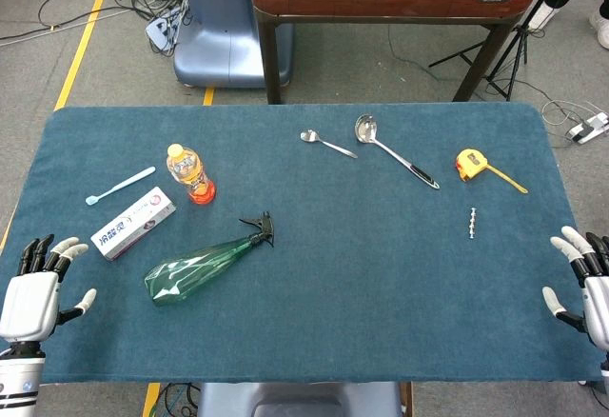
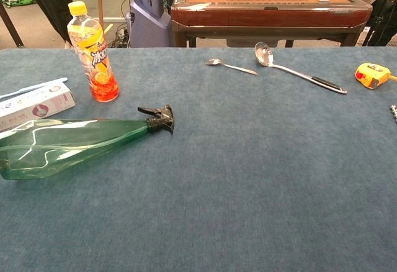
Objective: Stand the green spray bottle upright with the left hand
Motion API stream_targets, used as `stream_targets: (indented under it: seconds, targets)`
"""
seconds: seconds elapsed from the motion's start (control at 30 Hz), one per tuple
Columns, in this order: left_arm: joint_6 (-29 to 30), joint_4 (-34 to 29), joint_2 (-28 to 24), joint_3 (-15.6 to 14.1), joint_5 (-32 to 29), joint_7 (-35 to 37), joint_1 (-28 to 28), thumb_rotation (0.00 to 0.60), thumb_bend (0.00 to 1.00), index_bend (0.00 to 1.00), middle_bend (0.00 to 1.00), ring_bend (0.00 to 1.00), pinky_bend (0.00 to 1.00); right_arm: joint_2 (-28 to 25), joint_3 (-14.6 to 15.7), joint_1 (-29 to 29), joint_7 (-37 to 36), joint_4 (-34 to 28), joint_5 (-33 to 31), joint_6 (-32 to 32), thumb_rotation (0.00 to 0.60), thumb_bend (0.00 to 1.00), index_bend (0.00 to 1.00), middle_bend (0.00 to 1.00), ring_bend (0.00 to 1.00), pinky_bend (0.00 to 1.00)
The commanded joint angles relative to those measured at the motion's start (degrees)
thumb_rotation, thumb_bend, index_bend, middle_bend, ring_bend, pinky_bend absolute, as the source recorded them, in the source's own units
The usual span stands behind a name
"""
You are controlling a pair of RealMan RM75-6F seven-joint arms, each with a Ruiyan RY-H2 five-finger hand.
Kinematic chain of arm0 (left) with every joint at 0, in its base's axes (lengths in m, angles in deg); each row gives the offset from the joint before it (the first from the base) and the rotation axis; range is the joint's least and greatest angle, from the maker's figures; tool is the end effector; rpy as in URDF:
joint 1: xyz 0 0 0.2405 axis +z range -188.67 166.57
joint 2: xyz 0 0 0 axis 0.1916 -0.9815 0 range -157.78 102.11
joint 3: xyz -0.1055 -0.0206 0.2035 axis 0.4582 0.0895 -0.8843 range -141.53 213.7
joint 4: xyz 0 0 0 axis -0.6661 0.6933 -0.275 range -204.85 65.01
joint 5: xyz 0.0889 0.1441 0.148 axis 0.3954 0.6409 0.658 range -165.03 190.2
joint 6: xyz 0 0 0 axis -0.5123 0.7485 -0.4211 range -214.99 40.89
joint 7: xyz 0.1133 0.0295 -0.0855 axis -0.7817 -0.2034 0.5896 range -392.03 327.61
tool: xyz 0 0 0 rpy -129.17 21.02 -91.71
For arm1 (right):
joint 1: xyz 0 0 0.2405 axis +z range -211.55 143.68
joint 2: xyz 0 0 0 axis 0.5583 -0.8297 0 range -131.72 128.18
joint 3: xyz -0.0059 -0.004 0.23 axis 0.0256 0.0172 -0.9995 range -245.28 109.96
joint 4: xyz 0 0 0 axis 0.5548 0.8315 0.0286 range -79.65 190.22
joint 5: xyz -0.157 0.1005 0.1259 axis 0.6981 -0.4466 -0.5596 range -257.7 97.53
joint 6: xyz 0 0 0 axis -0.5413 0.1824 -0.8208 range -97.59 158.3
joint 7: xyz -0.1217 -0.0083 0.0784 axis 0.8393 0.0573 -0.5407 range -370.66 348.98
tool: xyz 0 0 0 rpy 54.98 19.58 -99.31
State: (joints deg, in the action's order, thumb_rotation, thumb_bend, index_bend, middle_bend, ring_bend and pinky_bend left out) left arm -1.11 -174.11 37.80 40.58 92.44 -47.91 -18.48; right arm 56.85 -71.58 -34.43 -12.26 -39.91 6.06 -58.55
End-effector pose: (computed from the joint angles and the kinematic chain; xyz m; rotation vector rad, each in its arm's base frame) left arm -0.2483 0.1940 0.1193 -1.3441 -0.8791 -0.8732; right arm -0.3016 -0.1573 0.1692 1.2986 -0.8735 0.8787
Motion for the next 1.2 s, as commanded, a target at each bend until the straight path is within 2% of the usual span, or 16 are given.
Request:
stream_targets:
  seconds: [0.03, 0.33, 0.53, 0.83, 1.2]
  targets:
    - [0.12, -0.13, -0.05, -0.01, 0.29, 0.13, 0.05, 0.6, 0.27, 0.24, 0.18, 0.05, 0.02, -0.12, -0.02, -0.07, -0.08, -0.01, 0.14, -0.24, 0.6, 0.31, 0.21, 0.12, 0.04, 0.06]
    - [-0.07, -1.12, -0.99, 0.18, 2.32, 0.42, -0.54, 0.6, 0.27, 0.24, 0.18, 0.05, 0.02, -1.05, -0.34, -0.49, 0.05, -0.46, 0.28, -1.53, 0.6, 0.31, 0.21, 0.12, 0.04, 0.06]
    - [-2.74, -4.17, -2.86, -0.04, 3.78, -1.3, -2.28, 0.6, 0.27, 0.24, 0.18, 0.05, 0.02, -1.43, -0.56, -0.48, 0.09, -0.58, 0.18, -1.72, 0.6, 0.31, 0.21, 0.12, 0.04, 0.06]
    - [-10.88, -10.54, -5.03, 0.45, 5.49, -5.36, -8.04, 0.6, 0.27, 0.24, 0.18, 0.04, 0.02, -1.89, -0.85, 0.45, 0.35, -0.85, 0.76, -0.97, 0.6, 0.31, 0.21, 0.12, 0.04, 0.06]
    - [-21.3, -11.91, -1.47, 2.38, 0.04, -10.88, -16.23, 0.6, 0.27, 0.23, 0.18, 0.03, 0.02, -2.4, -1.05, 1.12, -0.12, -0.9, 1.03, -0.52, 0.6, 0.31, 0.21, 0.12, 0.04, 0.06]
